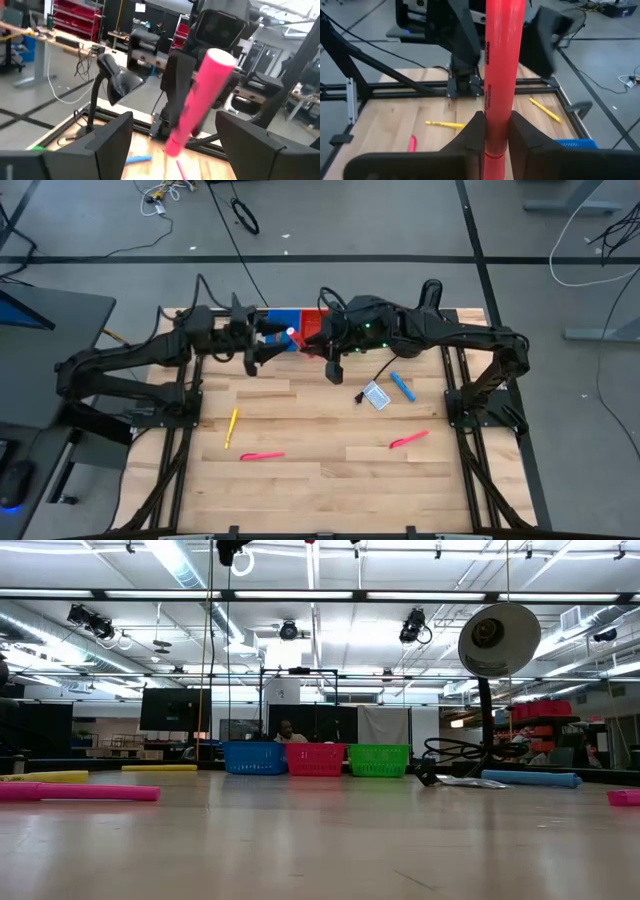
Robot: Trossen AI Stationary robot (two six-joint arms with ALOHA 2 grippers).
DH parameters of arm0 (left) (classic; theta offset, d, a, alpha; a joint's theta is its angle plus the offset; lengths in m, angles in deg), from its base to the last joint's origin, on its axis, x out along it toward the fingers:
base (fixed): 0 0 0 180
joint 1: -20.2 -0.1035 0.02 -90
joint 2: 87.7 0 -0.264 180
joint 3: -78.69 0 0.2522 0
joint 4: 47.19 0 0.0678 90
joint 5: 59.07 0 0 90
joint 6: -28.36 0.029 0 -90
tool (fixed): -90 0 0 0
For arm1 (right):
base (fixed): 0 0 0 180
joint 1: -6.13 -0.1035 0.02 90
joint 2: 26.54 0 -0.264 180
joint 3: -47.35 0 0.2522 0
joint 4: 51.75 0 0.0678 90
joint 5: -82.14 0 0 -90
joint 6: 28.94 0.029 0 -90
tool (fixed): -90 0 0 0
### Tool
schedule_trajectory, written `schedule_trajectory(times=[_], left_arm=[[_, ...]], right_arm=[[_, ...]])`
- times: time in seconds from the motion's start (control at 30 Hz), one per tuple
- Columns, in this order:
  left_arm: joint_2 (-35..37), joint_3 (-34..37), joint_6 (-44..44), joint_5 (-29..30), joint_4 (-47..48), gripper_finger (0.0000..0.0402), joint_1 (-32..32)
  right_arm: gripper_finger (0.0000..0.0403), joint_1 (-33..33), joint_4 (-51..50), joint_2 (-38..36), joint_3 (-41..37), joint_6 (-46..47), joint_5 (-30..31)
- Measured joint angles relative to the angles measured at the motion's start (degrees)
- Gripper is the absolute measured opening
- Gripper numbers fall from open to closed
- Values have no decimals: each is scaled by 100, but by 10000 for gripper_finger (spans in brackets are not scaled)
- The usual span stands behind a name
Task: Pick & Place Markers
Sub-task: Put the orange highlighter into the green bin
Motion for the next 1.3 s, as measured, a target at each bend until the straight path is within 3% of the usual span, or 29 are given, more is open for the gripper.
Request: schedule_trajectory(times=[0.2, 0.5, 0.87, 1.3], left_arm=[[-501, -618, 590, -35, -21, 291, 2], [-783, -1009, 605, -776, 2, 285, 2], [-810, -1009, 610, -761, -135, 230, 2], [-1043, -1000, 750, -283, -464, 240, 130]], right_arm=[[45, 4, -99, 0, 84, 31, -7], [45, 2, -183, -87, 84, 138, 76], [45, 37, 84, -398, 84, 180, 296], [45, 31, -14, -391, 82, 288, 292]])
